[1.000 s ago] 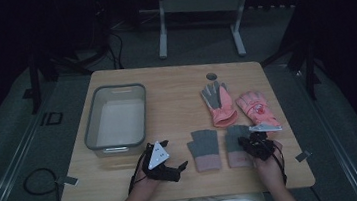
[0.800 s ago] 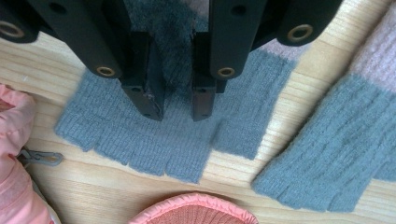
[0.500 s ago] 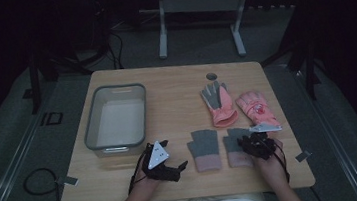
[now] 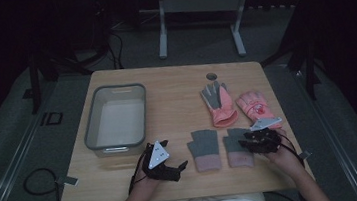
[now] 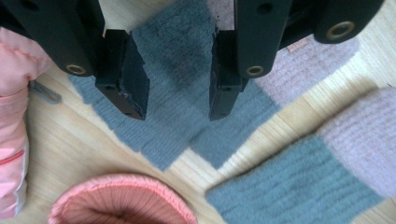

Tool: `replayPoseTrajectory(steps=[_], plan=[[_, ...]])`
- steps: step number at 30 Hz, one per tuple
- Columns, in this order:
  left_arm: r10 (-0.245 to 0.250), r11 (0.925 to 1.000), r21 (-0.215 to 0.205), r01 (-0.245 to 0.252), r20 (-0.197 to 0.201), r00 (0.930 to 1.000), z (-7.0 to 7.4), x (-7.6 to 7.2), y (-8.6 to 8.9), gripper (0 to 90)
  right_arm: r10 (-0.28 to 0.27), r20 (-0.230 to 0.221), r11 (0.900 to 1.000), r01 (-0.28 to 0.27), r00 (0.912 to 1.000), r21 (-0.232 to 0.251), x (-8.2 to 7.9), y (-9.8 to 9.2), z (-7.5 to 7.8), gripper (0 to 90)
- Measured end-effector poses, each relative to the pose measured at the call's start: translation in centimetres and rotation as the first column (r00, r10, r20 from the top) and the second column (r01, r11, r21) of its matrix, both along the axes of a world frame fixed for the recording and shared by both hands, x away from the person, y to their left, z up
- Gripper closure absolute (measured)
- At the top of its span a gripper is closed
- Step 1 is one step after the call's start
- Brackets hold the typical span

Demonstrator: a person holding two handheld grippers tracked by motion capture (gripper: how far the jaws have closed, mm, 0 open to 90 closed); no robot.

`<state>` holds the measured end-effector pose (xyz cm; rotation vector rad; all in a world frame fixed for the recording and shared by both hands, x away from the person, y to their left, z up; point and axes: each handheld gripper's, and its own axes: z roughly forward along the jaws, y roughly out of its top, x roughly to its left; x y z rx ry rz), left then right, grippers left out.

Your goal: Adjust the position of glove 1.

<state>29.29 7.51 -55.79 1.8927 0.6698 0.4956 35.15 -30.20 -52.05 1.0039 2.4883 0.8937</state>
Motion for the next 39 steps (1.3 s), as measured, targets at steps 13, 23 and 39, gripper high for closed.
replayPoseTrajectory(steps=[13, 23, 39], plan=[[-0.003, 1.0, 0.003, 0.003, 0.004, 1.0, 0.0, 0.0, 0.0, 1.1, -0.049, -0.047, 0.999, 0.049, 0.9977, 0.005, -0.1, 0.6, -1.8, 59.1], [-0.003, 1.0, 0.006, 0.003, 0.003, 1.0, 0.0, 0.0, 0.0, 1.1, -0.089, -0.045, 0.996, 0.089, 0.995, 0.008, -0.3, 1.1, -1.9, 83.5], [-0.007, 1.0, -0.007, 0.007, 0.002, 1.0, 0.0, 0.0, 0.1, 1.1, -0.094, 0.047, 0.992, 0.089, 0.9945, 0.092, -0.9, 1.9, 3.8, 86.0]])
